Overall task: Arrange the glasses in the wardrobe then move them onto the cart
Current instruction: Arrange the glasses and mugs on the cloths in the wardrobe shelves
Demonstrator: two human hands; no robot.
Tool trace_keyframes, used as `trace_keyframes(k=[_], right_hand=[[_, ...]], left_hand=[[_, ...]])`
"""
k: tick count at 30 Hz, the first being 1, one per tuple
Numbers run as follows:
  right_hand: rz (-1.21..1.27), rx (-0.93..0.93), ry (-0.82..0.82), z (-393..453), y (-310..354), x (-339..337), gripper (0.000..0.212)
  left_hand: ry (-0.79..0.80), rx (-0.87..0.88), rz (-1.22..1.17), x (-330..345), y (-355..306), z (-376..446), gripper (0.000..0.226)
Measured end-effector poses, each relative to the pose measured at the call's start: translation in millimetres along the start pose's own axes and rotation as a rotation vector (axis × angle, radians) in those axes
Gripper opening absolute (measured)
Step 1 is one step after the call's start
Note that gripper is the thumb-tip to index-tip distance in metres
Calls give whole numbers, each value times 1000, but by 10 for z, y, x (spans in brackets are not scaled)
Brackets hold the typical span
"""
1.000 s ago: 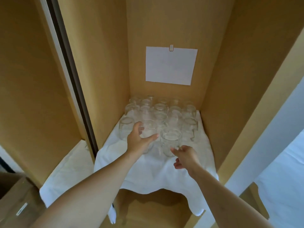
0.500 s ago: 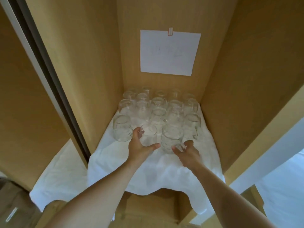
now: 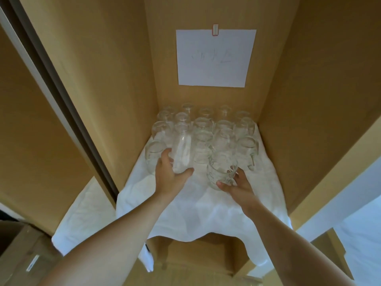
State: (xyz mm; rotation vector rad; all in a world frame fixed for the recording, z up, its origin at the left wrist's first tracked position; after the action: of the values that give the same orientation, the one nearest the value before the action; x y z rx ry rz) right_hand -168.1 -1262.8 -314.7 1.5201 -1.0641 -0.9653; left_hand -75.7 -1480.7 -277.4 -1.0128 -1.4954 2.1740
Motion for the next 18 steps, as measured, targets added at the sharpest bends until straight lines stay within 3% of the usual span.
trace_keyframes(k=[7,12,18], right_hand=[[-6,-22,18,21,-24,-21,82],[-28,-34,19,31,-59,-33,83],[-47,-30,23,50,-52,-32,85]], left_hand=[[73,197,247,-199,-370,386,98],[124,236,489,-341,-633,523,83],[253,362,603,-391,-771,675,91]])
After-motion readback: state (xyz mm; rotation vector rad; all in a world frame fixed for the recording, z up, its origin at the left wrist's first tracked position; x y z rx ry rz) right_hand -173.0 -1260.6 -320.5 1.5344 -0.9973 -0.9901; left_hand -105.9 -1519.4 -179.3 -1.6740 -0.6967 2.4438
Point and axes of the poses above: each hand's wrist, its own z-axis towards the middle knuckle, its own x-axis out of the palm, y = z × x, the point moved 1 cm from there along z, towards the middle knuckle, and after that the axes turned 5 degrees about -y, right-handed, at the moved point
